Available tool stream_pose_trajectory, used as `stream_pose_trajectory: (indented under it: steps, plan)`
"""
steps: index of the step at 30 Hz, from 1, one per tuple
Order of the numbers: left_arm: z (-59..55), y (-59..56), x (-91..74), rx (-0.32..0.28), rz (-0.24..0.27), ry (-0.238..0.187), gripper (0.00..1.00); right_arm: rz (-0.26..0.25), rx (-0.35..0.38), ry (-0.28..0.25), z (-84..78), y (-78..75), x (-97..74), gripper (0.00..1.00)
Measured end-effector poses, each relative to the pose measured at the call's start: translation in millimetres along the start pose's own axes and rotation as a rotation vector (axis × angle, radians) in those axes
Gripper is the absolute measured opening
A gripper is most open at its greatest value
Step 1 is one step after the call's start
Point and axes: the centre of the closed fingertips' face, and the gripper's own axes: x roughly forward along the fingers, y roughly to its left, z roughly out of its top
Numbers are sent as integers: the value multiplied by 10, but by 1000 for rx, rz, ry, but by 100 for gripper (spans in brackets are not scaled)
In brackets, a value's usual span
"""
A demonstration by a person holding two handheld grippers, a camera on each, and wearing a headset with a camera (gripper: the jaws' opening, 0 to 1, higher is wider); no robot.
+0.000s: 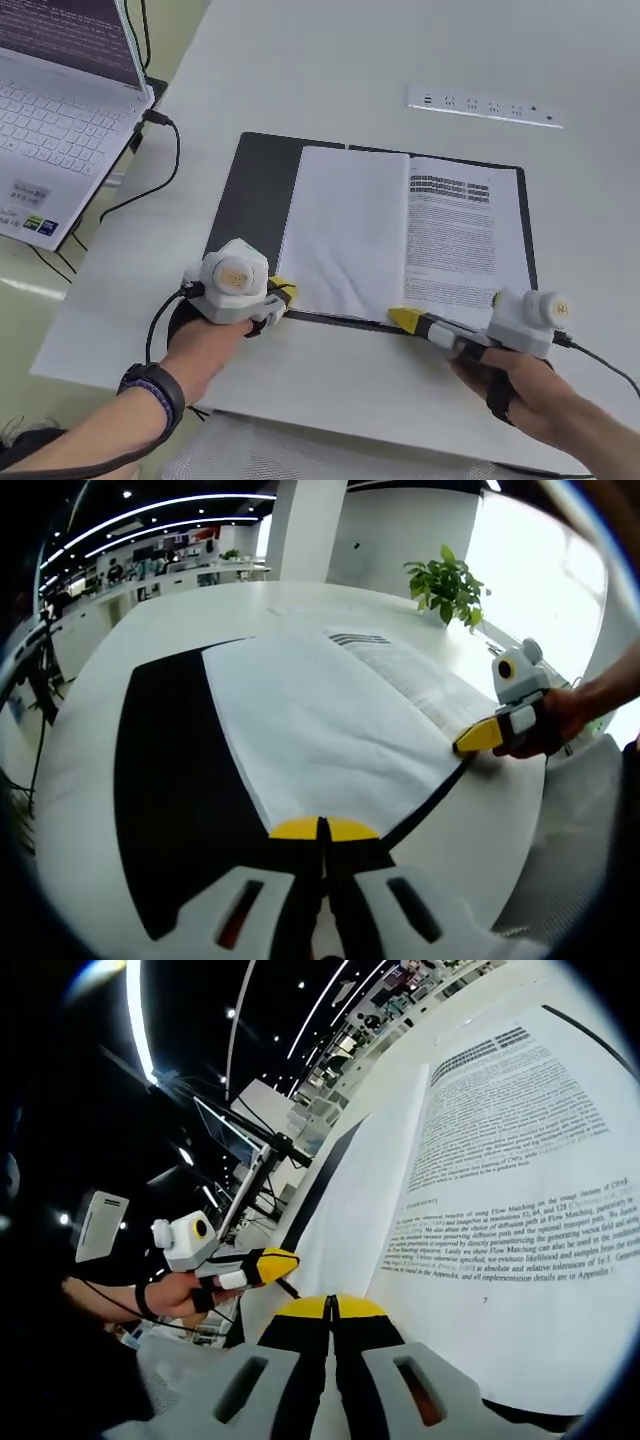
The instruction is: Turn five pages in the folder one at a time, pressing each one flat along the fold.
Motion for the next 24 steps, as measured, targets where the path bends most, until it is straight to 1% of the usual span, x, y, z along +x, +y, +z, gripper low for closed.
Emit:
stream_pose_trajectory:
  steps: [3,5,6,8,10,12,14,17,18,21,24]
  plan:
    - [0,-8,-1,12,-1,12,0,-10,11,-3,-22,-22,-30,0]
    - [1,-11,0,17,3,20,0,-21,-5,3,-30,-21,-41,0]
    - [2,-8,1,11,5,29,0,-28,-14,13,-35,-4,-50,0]
    - [5,-4,2,-6,5,39,0,-38,-26,17,-16,1,-61,0]
    - [16,-21,-14,-19,0,41,0,-48,-35,3,47,22,-82,0]
    - [49,-63,-47,-15,-7,35,0,-59,-42,-19,119,25,-114,0]
    - [88,-103,-88,-6,-13,26,2,-87,-61,-27,179,7,-156,0]
    - [157,-138,-149,2,-14,8,4,-118,-109,-37,259,-4,-241,6]
    - [175,-149,-165,4,-15,4,5,-125,-113,-40,277,8,-266,8]
    - [230,-201,-225,24,-21,-12,7,-149,-162,-52,353,19,-380,12]
    - [276,-251,-286,34,-26,-25,9,-176,-199,-53,387,11,-485,16]
